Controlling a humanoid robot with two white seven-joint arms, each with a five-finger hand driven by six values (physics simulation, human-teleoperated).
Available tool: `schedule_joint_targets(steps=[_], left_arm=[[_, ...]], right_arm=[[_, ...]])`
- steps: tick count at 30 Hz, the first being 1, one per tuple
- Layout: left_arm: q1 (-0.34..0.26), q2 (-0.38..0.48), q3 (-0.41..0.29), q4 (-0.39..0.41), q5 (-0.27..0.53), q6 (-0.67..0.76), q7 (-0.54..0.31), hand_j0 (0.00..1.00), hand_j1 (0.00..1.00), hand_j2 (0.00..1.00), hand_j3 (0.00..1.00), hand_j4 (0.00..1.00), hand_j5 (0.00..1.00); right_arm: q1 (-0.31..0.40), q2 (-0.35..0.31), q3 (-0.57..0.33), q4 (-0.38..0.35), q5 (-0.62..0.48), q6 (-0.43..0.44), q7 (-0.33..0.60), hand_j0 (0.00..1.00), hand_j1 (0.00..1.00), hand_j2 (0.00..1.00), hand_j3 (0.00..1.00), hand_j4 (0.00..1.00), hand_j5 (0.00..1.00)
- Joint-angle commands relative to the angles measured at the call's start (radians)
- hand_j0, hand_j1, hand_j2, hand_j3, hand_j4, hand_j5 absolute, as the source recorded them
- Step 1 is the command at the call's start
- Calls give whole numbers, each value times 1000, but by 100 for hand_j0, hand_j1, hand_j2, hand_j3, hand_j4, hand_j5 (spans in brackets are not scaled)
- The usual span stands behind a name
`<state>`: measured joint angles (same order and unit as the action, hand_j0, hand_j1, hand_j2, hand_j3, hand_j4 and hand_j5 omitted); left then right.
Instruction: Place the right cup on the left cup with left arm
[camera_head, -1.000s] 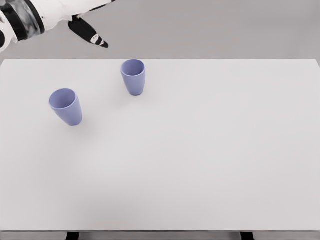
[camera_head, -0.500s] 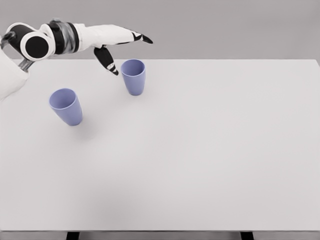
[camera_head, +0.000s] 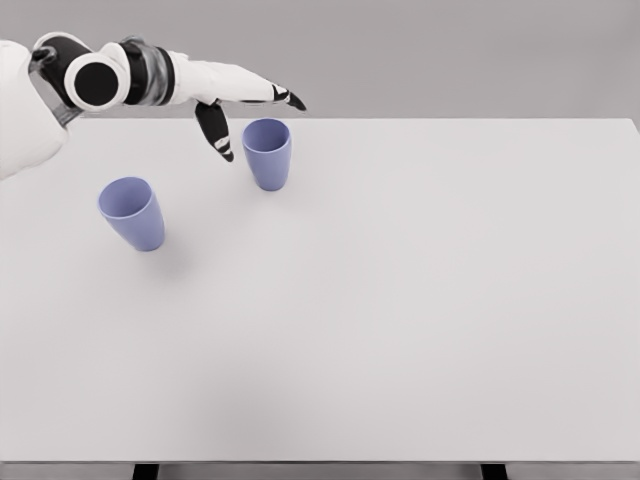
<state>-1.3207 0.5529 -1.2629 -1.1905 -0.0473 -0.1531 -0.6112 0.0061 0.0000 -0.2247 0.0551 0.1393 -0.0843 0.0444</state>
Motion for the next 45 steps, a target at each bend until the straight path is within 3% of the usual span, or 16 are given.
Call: schedule_joint_targets(steps=[1, 24, 41, 45], left_arm=[[-2, -16, -29, 32, 3, 1, 0, 100, 100, 100, 100, 100, 100], [-18, -165, -66, 262, -16, 1, 0, 100, 100, 100, 100, 100, 100], [-29, -189, -95, 288, -16, 4, 0, 100, 100, 100, 100, 100, 100], [-34, -211, -93, 339, -28, 3, 0, 100, 100, 100, 100, 100, 100]], right_arm=[[0, 0, 1, 0, 0, 0, 0, 100, 100, 100, 100, 100, 100], [0, 0, 1, 0, -1, 0, 0, 100, 100, 100, 100, 100, 100], [0, 0, 1, 0, 0, 0, 0, 100, 100, 100, 100, 100, 100], [0, 0, -1, 0, 0, 0, 0, 100, 100, 100, 100, 100, 100]])
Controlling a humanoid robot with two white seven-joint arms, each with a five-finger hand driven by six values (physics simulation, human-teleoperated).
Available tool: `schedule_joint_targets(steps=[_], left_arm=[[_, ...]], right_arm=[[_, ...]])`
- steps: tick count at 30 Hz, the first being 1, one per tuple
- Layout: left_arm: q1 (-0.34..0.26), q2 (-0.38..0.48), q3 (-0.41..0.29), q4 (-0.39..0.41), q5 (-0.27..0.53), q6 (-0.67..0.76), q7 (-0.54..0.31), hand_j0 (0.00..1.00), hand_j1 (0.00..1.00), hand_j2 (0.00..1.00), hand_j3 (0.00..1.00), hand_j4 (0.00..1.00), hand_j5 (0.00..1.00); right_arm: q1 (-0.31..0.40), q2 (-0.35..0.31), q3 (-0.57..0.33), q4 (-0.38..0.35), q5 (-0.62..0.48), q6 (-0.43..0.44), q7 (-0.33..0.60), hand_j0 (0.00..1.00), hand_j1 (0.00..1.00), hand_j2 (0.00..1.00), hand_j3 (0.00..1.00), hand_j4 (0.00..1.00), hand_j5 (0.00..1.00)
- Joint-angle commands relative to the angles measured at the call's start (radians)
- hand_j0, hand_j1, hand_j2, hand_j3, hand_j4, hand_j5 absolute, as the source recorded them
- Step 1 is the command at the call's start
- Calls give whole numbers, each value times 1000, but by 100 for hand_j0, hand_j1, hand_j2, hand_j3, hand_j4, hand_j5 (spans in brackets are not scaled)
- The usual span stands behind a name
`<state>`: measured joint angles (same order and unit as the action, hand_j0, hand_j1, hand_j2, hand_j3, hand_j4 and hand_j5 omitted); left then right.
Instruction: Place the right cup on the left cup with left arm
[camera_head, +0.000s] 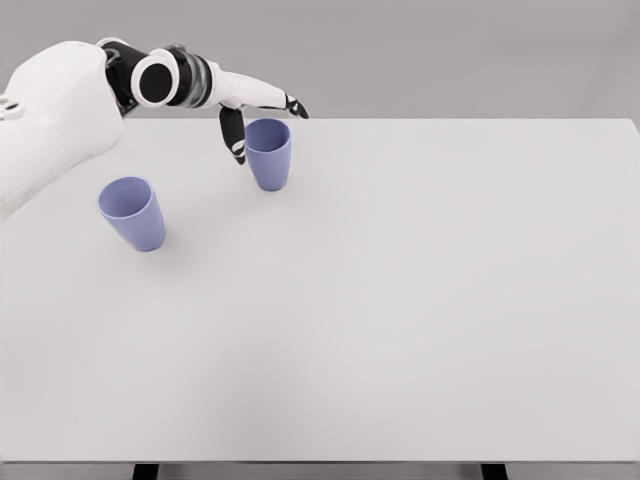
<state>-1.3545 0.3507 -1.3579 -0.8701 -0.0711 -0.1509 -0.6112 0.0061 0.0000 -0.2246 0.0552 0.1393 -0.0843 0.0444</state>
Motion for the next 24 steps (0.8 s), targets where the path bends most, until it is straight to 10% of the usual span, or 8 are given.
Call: schedule_joint_targets(steps=[1, 24], left_arm=[[0, -10, 2, 20, -6, 2, 0, 100, 100, 100, 100, 100, 100], [12, -68, 3, 74, -30, 10, 0, 100, 100, 100, 100, 100, 100]], right_arm=[[0, 0, 1, 0, 0, 0, 0, 100, 100, 100, 100, 100, 100], [0, 0, 1, 0, 0, 0, 0, 100, 100, 100, 100, 100, 100]])
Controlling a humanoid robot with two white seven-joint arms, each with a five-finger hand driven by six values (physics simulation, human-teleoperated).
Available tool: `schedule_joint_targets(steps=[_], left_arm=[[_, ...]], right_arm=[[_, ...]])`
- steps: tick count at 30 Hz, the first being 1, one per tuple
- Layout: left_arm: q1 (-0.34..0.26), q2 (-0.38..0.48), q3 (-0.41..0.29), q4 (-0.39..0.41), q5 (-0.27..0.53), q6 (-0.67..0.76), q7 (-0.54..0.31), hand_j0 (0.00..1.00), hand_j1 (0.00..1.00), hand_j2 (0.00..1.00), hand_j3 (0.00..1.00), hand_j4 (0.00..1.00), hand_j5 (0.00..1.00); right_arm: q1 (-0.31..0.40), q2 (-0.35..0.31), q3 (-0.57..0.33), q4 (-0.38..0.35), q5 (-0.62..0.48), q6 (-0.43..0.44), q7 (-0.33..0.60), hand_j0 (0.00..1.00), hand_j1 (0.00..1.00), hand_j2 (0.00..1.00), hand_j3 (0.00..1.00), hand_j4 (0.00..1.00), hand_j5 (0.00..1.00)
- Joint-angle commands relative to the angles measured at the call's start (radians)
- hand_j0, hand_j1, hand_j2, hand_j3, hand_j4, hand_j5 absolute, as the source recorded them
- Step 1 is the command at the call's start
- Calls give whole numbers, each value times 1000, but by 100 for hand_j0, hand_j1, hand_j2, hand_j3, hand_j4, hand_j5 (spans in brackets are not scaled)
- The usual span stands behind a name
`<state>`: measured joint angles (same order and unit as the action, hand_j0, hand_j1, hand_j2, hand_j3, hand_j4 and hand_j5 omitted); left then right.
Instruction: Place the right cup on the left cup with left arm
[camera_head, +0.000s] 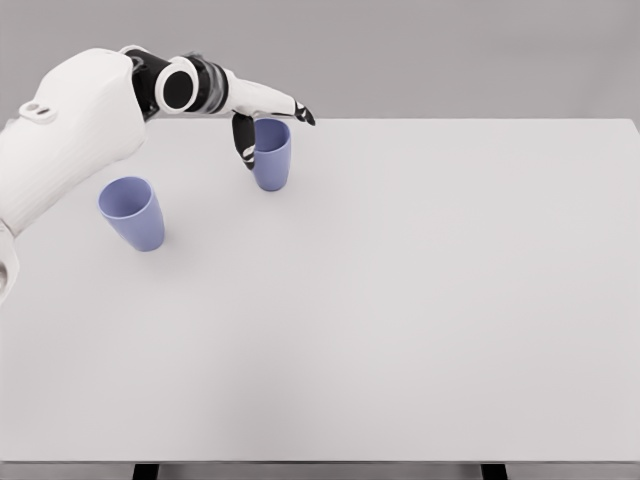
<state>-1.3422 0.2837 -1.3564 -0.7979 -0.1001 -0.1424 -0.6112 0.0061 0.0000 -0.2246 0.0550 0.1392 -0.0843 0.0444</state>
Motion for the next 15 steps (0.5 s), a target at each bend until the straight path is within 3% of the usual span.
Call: schedule_joint_targets(steps=[1, 3, 15], left_arm=[[2, -1, 0, 2, -3, 3, 0, 100, 100, 100, 100, 100, 100], [3, -8, 2, 52, -10, 1, 0, 100, 100, 100, 100, 100, 100], [6, -17, 0, 55, -13, 1, 0, 100, 100, 100, 100, 100, 100]], right_arm=[[0, 0, 1, 0, 0, 0, 0, 100, 100, 100, 100, 100, 100], [0, 0, -1, 0, -1, 0, 0, 100, 100, 100, 100, 100, 100], [0, 0, 1, 0, -1, 0, 0, 100, 100, 100, 100, 100, 100]])
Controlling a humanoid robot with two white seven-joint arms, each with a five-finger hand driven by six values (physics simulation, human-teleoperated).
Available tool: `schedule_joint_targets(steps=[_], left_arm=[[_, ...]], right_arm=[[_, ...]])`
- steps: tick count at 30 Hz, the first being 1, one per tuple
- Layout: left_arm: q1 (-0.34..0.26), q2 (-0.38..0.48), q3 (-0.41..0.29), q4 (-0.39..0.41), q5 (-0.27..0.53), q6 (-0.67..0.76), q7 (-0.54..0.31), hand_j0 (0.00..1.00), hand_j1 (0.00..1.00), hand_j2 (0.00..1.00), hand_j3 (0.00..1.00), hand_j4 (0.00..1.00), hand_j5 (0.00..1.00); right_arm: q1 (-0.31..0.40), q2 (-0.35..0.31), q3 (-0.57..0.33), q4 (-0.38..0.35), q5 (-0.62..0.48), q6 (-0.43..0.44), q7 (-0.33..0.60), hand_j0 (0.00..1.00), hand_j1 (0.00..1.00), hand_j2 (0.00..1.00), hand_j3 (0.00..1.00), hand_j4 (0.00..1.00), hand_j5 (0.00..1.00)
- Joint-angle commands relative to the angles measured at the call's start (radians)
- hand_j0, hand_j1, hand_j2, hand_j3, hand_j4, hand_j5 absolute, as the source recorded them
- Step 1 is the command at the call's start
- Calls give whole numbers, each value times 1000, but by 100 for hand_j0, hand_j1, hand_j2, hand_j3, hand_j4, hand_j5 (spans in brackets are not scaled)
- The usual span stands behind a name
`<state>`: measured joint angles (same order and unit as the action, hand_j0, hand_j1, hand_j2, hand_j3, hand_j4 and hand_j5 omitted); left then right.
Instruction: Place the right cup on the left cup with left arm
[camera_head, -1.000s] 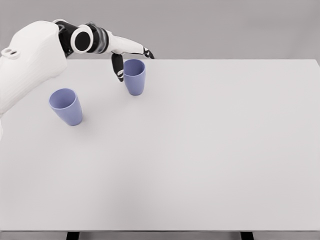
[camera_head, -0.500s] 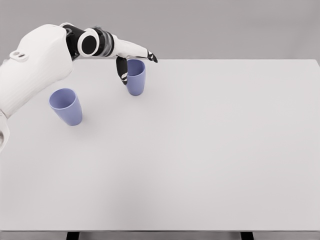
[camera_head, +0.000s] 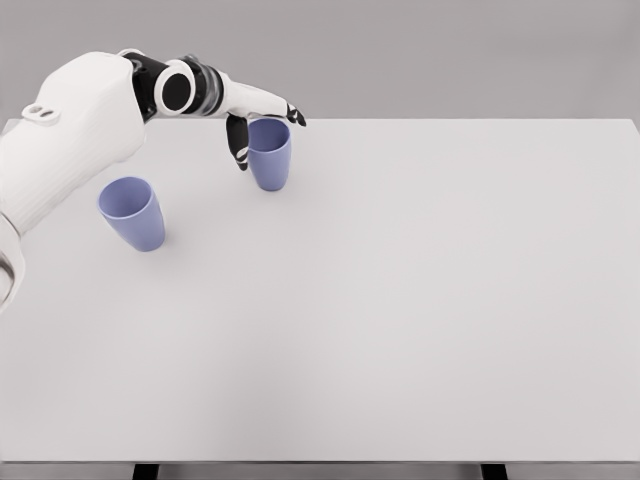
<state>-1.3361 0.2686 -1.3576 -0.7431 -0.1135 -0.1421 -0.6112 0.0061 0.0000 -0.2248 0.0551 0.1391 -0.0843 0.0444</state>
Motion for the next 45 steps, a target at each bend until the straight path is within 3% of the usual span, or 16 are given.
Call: schedule_joint_targets(steps=[1, 11, 18, 29, 45], left_arm=[[0, -2, 2, 1, 0, 1, 0, 100, 100, 100, 100, 100, 100], [8, -8, 2, 1, -12, 3, 0, 100, 100, 100, 100, 100, 100], [12, -8, 2, 1, -15, 3, 0, 89, 89, 89, 89, 89, 89], [12, -5, 2, 1, -15, 3, 0, 80, 80, 80, 80, 80, 80], [2, 4, 8, -12, -12, -7, 0, 77, 77, 77, 77, 77, 77]], right_arm=[[0, 0, -1, 0, -1, 0, 0, 100, 100, 100, 100, 100, 100], [0, 0, -1, 0, 0, 0, 0, 100, 100, 100, 100, 100, 100], [0, 0, -1, 0, 0, 0, 0, 100, 100, 100, 100, 100, 100], [0, 0, 1, 0, -1, 0, 0, 100, 100, 100, 100, 100, 100], [0, 0, -1, 0, 0, 0, 0, 100, 100, 100, 100, 100, 100]])
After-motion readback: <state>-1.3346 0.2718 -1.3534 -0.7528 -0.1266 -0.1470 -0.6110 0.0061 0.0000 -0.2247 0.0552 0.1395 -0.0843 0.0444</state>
